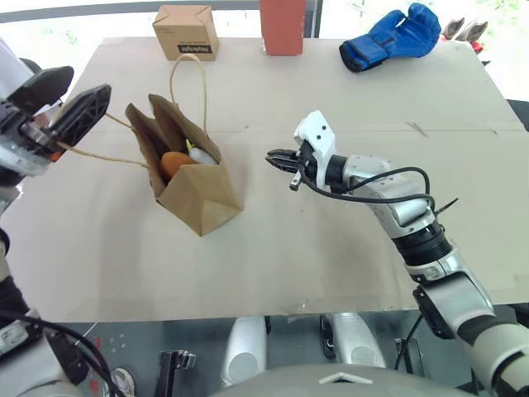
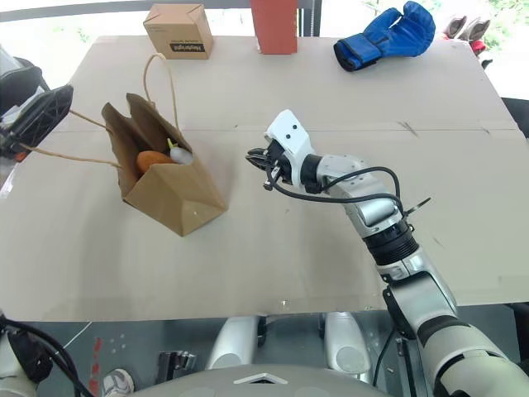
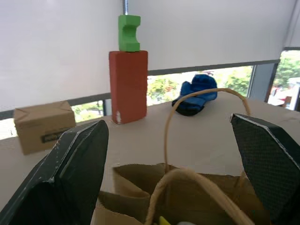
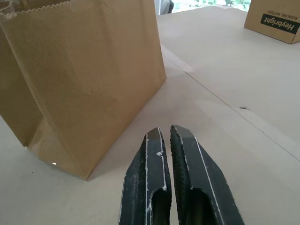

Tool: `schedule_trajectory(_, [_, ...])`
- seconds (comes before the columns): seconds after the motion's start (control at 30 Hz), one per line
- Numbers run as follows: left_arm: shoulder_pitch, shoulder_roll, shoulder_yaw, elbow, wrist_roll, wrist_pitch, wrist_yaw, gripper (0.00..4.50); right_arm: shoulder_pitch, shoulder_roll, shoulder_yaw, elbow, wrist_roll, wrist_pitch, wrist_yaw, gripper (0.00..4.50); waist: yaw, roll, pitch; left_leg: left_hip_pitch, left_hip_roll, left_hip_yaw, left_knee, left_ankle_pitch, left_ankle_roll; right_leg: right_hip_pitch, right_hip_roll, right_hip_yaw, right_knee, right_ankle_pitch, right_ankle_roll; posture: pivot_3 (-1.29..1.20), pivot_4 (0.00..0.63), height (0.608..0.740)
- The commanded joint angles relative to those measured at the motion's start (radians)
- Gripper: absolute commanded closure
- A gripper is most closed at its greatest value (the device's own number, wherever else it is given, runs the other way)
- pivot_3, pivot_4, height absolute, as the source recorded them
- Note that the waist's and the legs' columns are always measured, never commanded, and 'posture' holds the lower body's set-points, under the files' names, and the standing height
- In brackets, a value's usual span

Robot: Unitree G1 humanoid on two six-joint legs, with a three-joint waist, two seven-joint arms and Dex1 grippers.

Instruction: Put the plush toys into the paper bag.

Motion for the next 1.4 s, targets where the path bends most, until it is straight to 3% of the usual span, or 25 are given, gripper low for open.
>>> schedule_trajectory(0.03, [0.023,0.029,0.06,-0.007,0.028,-0.049,0.003,0.0,-0.032,0.014,-0.042,0.005,-0.012,-0.039,0.021,4.46,0.001,0.0,0.0,0.0,0.0,0.0,0.0,0.0,0.0,0.0,0.0,0.0,0.0,0.0,0.0,0.0,0.15,0.74])
schedule_trajectory(0.17, [0.026,0.01,0.096,0.016,0.024,-0.043,0.065,0.0,-0.043,0.027,-0.05,0.035,-0.03,-0.059,0.032,4.46,0.002,0.0,0.0,0.0,0.0,0.0,0.0,0.0,0.0,0.0,0.0,0.0,0.0,0.0,0.0,0.0,0.15,0.74])
schedule_trajectory(0.27, [0.018,-0.011,0.177,0.042,-0.074,0.062,0.147,0.0,-0.049,0.042,-0.057,0.051,-0.04,-0.072,0.036,4.46,0.002,-0.001,0.0,0.0,0.0,0.0,0.0,0.0,0.0,0.0,0.0,0.0,0.0,0.0,0.0,0.0,0.15,0.74])
schedule_trajectory(0.43, [0.185,-0.022,0.283,0.001,-0.277,0.275,0.086,0.0,-0.057,0.063,-0.052,0.07,-0.052,-0.091,0.062,4.46,-0.003,-0.001,-0.001,0.001,0.0,0.001,0.0,0.0,0.0,0.0,0.0,0.001,0.0,0.0,0.0,0.0,0.15,0.74])
schedule_trajectory(0.53, [0.267,-0.02,0.301,-0.012,-0.283,0.293,0.039,0.0,-0.064,0.076,-0.047,0.082,-0.058,-0.101,0.074,4.46,-0.002,-0.001,-0.001,0.002,0.001,0.0,0.0,0.0,0.0,0.0,0.0,0.0,0.002,0.0,0.0,0.0,0.15,0.74])
schedule_trajectory(0.67, [0.302,-0.059,0.321,0.036,-0.199,0.167,0.061,0.0,-0.069,0.102,-0.043,0.087,-0.06,-0.11,0.096,4.46,0.001,-0.001,-0.001,0.004,0.001,0.002,-0.001,0.0,0.0,0.0,-0.001,0.001,0.001,-0.001,-0.002,0.0,0.15,0.74])
schedule_trajectory(0.73, [0.323,-0.053,0.325,0.009,-0.285,0.242,0.029,0.0,-0.069,0.108,-0.041,0.087,-0.064,-0.112,0.104,4.46,0.004,-0.004,-0.003,0.004,0.001,0.002,-0.001,0.0,0.0,0.0,-0.001,0.0,0.001,-0.001,-0.004,0.0,0.15,0.74])
schedule_trajectory(0.9, [0.418,-0.038,0.336,0.001,-0.315,0.287,-0.07,0.0,-0.065,0.119,-0.038,0.091,-0.077,-0.117,0.118,4.46,-0.001,-0.006,-0.003,0.004,0.001,0.004,-0.001,0.0,-0.001,0.0,-0.003,0.001,0.001,-0.001,-0.004,0.0,0.15,0.74])
schedule_trajectory(1.1, [0.683,-0.098,0.281,-0.151,-0.35,0.361,-0.237,0.0,-0.057,0.136,-0.031,0.088,-0.087,-0.118,0.132,4.46,-0.014,-0.005,-0.003,0.004,0.001,0.005,-0.004,0.0,-0.001,-0.001,-0.004,0.002,0.0,-0.001,-0.005,0.0,0.15,0.74])
schedule_trajectory(1.4, [0.614,-0.344,-0.049,-0.46,-0.045,0.028,-0.031,0.0,-0.049,0.178,-0.005,0.093,-0.083,-0.115,0.176,4.46,0.003,-0.008,-0.006,0.005,0.0,0.007,-0.003,-0.002,-0.004,-0.001,-0.005,0.002,-0.001,0.0,-0.009,0.0,0.15,0.74])
